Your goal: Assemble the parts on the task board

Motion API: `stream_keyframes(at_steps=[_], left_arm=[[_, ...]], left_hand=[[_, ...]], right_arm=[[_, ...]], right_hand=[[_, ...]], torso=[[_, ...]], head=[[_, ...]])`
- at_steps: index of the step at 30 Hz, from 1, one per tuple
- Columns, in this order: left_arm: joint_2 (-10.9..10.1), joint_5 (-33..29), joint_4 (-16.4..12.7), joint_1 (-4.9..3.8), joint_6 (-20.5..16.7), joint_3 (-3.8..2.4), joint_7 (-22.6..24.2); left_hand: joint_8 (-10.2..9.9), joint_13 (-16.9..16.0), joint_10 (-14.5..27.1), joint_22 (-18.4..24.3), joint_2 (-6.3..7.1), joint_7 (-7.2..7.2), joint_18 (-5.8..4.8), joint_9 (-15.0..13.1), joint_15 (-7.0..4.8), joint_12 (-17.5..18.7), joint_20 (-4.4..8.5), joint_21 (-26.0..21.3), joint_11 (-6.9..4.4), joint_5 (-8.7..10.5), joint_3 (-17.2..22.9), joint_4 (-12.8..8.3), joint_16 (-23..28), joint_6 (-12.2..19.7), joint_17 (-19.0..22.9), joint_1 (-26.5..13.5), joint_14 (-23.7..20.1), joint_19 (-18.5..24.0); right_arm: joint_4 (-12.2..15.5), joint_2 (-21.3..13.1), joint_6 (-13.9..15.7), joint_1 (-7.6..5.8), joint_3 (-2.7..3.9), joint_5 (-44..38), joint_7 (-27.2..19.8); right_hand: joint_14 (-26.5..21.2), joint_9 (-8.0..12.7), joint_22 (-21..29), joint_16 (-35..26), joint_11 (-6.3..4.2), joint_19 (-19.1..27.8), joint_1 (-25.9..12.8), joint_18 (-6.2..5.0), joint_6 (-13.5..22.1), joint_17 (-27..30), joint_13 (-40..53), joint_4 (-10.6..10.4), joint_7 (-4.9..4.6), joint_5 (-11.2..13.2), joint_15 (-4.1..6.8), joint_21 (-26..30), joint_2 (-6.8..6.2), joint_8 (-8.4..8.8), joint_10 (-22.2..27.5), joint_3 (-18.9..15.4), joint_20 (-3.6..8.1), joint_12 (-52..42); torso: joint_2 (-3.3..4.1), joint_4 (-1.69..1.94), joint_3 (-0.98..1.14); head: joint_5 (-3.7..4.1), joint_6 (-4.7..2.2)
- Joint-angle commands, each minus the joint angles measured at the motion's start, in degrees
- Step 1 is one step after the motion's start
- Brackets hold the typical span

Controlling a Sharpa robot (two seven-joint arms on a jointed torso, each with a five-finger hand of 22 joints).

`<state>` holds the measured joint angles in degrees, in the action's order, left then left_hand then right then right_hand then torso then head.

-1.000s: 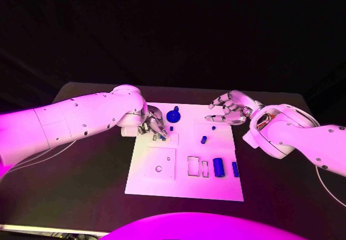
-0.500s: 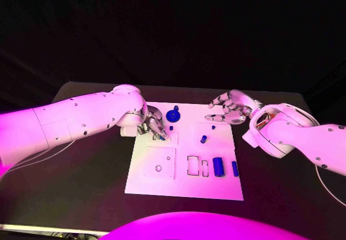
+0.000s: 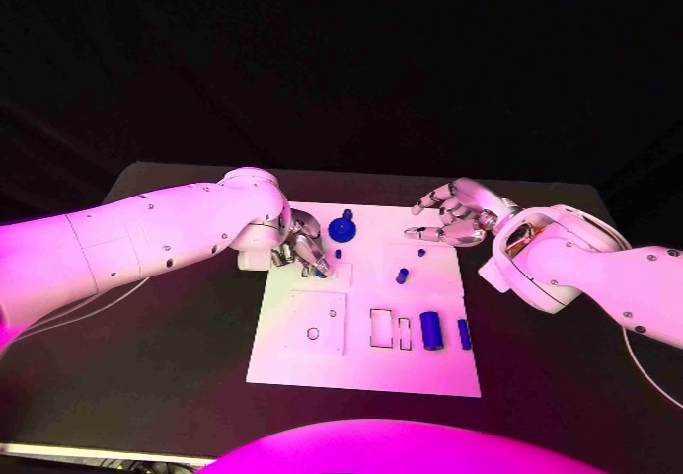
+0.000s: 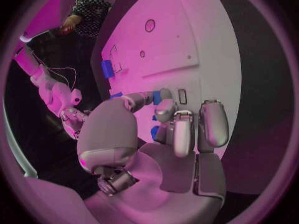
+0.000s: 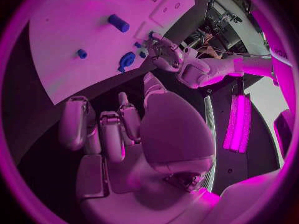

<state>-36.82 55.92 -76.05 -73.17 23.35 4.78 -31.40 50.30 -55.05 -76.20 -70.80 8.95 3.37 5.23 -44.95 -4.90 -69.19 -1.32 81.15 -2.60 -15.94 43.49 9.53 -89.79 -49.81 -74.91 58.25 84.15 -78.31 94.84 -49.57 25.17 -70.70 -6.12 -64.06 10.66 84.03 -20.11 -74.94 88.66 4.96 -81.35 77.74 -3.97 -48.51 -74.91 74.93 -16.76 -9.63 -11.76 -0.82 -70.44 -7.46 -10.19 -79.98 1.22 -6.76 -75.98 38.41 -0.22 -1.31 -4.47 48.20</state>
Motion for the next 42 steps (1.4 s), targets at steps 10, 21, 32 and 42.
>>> stream_keyframes(at_steps=[10,21,32,42], left_arm=[[0.45,0.17,0.37,0.11,1.81,0.16,-0.19],[0.99,0.52,1.06,0.11,2.18,0.40,-0.24],[1.20,0.66,1.37,0.12,2.35,0.66,-0.26],[1.18,0.87,1.50,0.12,2.19,0.69,-0.26]], left_hand=[[-0.25,-0.06,0.40,-0.08,-2.22,-2.30,-1.18,-0.01,-0.31,0.33,0.05,0.17,-0.01,0.08,5.49,-6.31,-0.21,-2.70,-15.09,1.34,5.85,-0.32],[-0.83,0.12,0.45,0.09,-1.55,-2.33,-1.14,0.00,-0.22,0.63,-0.07,-0.04,0.04,0.15,1.29,-4.49,-0.21,-2.99,-15.09,-0.82,5.85,-0.19],[-1.57,0.08,0.61,0.31,-0.83,-2.45,-1.09,-0.04,-0.26,0.80,-0.02,-0.35,-0.02,0.28,-6.26,-0.16,-0.21,-3.55,-15.09,-2.80,5.85,-0.09],[-1.98,0.11,0.76,0.44,-0.52,-2.41,-1.06,-0.11,-0.24,0.93,-0.02,-0.51,0.02,0.24,-10.72,3.21,-0.21,-3.69,-15.09,-3.40,5.85,-0.03]], right_arm=[[0.00,0.03,-0.14,0.04,0.01,-0.29,-0.42],[-0.06,0.03,-0.11,0.05,0.00,-0.07,-0.55],[-0.06,0.03,-0.11,0.08,0.00,0.01,-0.63],[0.11,-0.15,0.07,0.09,-0.01,0.02,-0.69]], right_hand=[[5.14,0.14,-3.04,-0.32,-0.30,0.11,0.05,-0.29,-0.24,-11.85,2.25,0.01,0.04,-0.01,0.41,0.15,0.46,-0.46,-0.01,0.46,0.43,-0.24],[5.11,0.15,-2.88,-0.39,-0.30,0.23,0.02,-0.34,-0.24,-11.72,2.12,-0.01,0.04,0.00,0.41,0.42,0.45,-0.47,0.10,0.46,0.44,-0.09],[5.10,0.17,-2.86,-0.40,-0.29,0.25,-0.05,-0.35,-0.22,-11.70,2.15,-0.04,0.04,0.01,0.41,0.48,0.43,-0.47,0.07,0.43,0.44,-0.13],[5.07,0.18,-2.81,-0.47,-0.29,0.28,-0.13,-0.37,-0.21,-11.56,2.07,-0.06,0.04,0.01,0.41,0.56,0.42,-0.48,0.13,0.41,0.44,-0.05]], torso=[[0.03,-0.05,0.05],[0.02,0.02,0.01],[0.01,0.01,0.05],[0.03,0.01,0.02]], head=[[0.06,0.04],[0.23,0.06],[0.31,-0.04],[0.33,-0.08]])
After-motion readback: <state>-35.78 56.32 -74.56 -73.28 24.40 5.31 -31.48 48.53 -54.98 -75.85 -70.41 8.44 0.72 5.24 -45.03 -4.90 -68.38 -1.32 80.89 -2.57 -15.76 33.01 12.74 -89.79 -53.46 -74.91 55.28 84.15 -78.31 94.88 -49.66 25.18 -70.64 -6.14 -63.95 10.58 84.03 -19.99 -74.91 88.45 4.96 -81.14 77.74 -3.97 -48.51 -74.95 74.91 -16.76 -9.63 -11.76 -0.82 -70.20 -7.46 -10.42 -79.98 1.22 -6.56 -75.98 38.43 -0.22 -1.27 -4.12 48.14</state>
